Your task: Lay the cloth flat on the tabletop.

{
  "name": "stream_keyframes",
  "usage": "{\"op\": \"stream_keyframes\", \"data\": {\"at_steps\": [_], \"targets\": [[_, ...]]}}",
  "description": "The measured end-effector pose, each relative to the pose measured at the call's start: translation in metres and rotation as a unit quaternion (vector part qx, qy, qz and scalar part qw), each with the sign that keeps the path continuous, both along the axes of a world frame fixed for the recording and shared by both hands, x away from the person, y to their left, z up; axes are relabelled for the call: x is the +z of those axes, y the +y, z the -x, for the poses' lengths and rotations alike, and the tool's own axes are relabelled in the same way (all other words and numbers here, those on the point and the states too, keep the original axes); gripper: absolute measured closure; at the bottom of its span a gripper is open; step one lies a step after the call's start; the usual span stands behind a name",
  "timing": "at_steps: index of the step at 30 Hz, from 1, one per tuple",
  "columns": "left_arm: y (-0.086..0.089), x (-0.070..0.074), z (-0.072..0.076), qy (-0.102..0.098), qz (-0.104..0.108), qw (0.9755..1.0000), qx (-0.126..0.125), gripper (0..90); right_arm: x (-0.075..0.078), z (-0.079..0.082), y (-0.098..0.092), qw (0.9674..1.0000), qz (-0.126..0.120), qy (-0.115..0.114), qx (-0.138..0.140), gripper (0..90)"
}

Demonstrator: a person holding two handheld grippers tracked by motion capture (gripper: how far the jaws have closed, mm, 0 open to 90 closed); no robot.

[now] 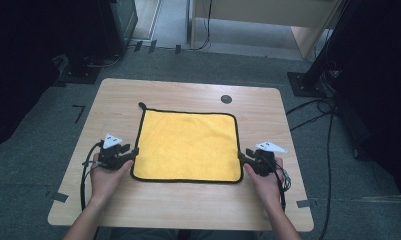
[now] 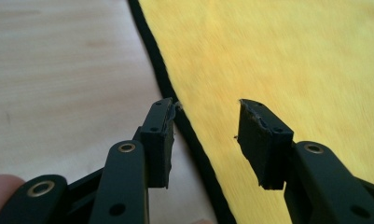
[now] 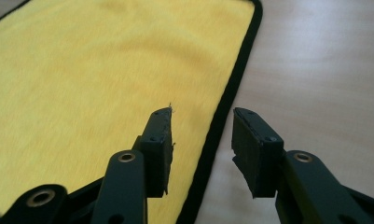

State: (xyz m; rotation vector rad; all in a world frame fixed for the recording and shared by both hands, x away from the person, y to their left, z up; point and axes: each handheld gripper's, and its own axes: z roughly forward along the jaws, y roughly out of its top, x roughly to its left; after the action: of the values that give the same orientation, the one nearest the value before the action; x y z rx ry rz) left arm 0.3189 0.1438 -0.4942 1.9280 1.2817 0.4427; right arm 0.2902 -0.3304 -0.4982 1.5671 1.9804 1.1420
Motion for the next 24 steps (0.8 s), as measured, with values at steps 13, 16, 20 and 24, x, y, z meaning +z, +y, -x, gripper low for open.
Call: {"op": "stream_keyframes", "data": {"at_steps": [13, 16, 20, 24], "targets": [[-0.016, -0.020, 0.043, -0.005, -0.061, 0.9979, -0.019, 56.5, -0.018, 0.041, 0.004, 0.9994, 0.012, 0.030, 0.014, 62.6], [-0.016, -0.020, 0.045, -0.008, -0.060, 0.9979, -0.022, 60.1, -0.020, 0.043, 0.008, 0.9993, 0.017, 0.028, 0.015, 65.4], [-0.015, -0.020, 0.047, -0.003, -0.051, 0.9980, -0.038, 75.0, -0.021, 0.047, 0.013, 0.9986, 0.047, 0.017, 0.015, 79.1], [-0.013, -0.019, 0.046, 0.005, -0.039, 0.9980, -0.049, 84.8, -0.019, 0.049, 0.011, 0.9986, 0.036, 0.032, 0.020, 86.3]]}}
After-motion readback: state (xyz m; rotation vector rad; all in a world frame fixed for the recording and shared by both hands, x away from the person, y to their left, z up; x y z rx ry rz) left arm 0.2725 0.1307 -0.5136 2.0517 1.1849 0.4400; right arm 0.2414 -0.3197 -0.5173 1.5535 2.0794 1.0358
